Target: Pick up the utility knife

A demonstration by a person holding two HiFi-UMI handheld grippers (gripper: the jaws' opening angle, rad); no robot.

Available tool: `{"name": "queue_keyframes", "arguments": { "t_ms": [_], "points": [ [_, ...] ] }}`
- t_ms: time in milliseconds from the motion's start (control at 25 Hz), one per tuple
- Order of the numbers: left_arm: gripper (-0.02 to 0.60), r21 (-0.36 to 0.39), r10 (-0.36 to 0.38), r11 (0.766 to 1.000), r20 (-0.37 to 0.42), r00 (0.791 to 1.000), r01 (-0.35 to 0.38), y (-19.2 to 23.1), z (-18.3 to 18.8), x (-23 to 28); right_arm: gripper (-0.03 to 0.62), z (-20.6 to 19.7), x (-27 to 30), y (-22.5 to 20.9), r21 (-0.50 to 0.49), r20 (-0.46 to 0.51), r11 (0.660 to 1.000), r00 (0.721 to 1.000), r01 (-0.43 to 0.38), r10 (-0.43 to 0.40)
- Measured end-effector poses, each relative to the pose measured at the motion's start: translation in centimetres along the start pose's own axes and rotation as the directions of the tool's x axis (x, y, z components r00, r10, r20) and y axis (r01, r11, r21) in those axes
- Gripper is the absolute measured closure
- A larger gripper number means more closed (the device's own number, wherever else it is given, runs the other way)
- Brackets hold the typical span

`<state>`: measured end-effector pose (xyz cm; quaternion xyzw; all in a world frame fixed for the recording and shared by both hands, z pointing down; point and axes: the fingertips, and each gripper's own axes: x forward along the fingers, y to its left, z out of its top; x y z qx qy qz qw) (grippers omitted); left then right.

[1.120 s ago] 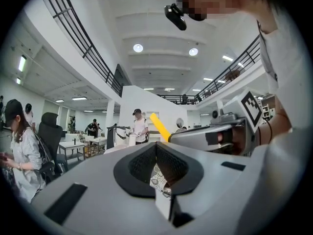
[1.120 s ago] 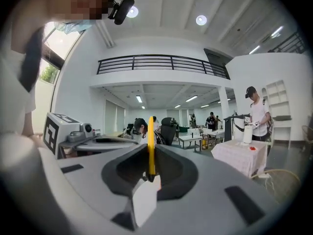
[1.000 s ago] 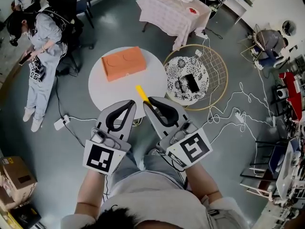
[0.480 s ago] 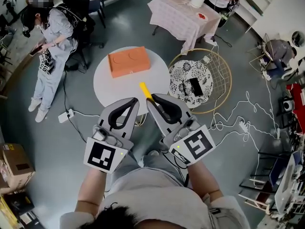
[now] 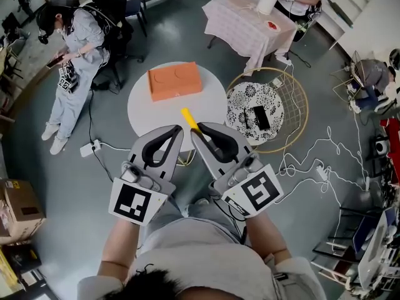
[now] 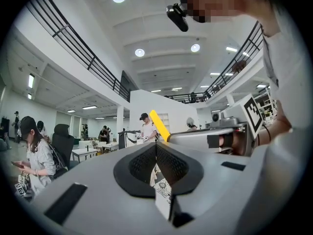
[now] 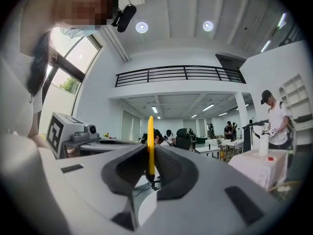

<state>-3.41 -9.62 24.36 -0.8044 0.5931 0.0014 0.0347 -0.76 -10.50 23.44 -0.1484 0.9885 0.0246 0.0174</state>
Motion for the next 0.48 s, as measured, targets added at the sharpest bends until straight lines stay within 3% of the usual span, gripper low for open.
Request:
{"name": "queue_keyframes", "arguments": {
  "t_ms": [480],
  "points": [
    [0.571,0.008,0.027,1.0,0.005,1.0,-0.027,0.38,0.67,-0.62,0.54,0.77,0.28,0.75,-0.006,0.02,1.0,0.999,-0.03,0.03]
  ]
}}
